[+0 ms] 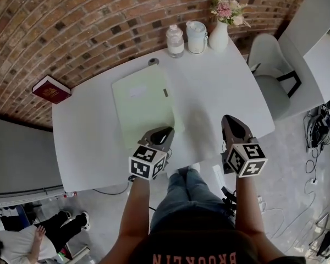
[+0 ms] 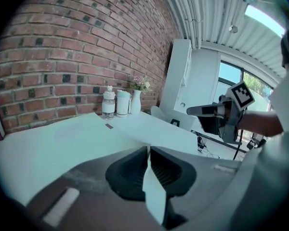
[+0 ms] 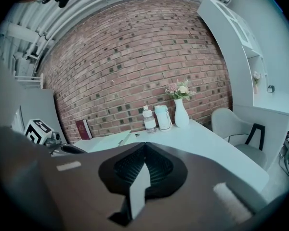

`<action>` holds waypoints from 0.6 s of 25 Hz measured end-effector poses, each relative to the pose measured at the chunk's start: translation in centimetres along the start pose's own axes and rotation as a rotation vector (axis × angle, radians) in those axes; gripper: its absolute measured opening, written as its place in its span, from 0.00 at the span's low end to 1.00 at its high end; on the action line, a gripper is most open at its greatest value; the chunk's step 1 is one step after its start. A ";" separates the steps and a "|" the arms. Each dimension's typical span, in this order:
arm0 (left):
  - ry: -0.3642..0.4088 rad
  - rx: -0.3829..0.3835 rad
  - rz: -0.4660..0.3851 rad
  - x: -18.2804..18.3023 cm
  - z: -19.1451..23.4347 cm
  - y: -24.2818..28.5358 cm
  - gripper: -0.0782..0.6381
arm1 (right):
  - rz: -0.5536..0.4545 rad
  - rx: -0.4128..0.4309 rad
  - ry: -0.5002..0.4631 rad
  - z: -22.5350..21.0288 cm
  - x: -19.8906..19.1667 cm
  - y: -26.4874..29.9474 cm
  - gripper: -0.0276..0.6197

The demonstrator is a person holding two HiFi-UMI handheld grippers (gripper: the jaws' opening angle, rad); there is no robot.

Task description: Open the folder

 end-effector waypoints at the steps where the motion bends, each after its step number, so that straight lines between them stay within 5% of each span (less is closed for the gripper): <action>1: 0.012 0.004 0.000 0.3 -0.1 -0.1 0.14 | -0.001 0.009 -0.001 0.1 0.2 0.2 0.04; 15: 0.072 0.146 -0.082 2.7 -0.3 -4.0 0.14 | -0.010 0.162 -0.029 2.5 1.7 2.8 0.04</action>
Point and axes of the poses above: the fingertips, and each gripper's own axes: y forward along the fingers, z to its left, x out of its top, the point moved 4 cm from there along -y, backward along the fingers, and after that the axes turned 6 degrees about -z, right-handed, at the moved point
